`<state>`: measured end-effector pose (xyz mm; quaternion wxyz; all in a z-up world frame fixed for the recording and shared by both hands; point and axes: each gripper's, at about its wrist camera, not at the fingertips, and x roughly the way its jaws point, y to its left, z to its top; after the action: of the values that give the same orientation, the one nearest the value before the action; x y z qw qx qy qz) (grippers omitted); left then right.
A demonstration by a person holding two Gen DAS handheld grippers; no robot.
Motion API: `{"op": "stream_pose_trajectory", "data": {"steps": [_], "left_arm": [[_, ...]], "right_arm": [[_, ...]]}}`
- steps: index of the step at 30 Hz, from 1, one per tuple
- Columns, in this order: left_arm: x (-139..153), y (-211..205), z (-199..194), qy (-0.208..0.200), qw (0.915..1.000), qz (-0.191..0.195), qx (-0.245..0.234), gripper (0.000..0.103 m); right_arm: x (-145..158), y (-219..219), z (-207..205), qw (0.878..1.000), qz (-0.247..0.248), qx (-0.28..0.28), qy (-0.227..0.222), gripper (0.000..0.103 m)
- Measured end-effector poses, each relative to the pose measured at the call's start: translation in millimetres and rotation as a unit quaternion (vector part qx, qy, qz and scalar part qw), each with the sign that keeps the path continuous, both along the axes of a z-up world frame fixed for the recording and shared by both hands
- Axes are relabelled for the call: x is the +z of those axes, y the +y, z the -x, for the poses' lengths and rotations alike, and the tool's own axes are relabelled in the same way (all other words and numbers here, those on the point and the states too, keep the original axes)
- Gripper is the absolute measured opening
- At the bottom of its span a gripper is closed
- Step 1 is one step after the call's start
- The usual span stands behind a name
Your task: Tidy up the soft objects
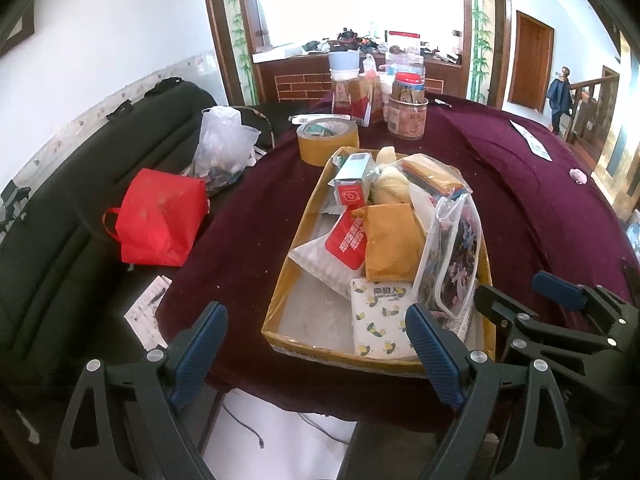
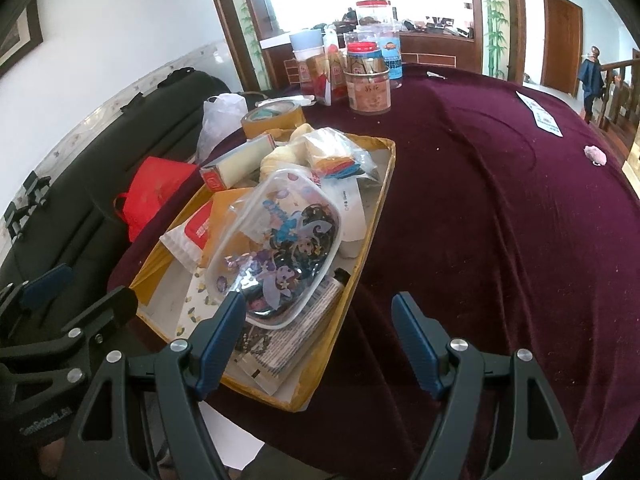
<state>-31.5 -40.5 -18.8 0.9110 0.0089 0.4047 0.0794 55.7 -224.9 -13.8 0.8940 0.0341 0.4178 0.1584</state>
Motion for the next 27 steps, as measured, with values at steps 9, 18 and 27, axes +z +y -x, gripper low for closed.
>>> {"op": "stream_pose_trajectory", "data": {"steps": [9,18,27], "left_arm": [[-3,0,-3,0.010,0.9999,-0.002,0.004,0.093],[-5,-1,-4,0.011,0.9999,-0.008,0.003,0.093],[-10,0,-7,0.016,0.9998,-0.008,0.004,0.093]], "right_arm": [[-1,-7,-2,1.000,-0.013,-0.012,0.003,0.075],[-2,-5,-3,1.000,-0.014,-0.008,0.007,0.075],[-3,-1,-2,1.000,-0.012,-0.010,0.010,0.075]]}}
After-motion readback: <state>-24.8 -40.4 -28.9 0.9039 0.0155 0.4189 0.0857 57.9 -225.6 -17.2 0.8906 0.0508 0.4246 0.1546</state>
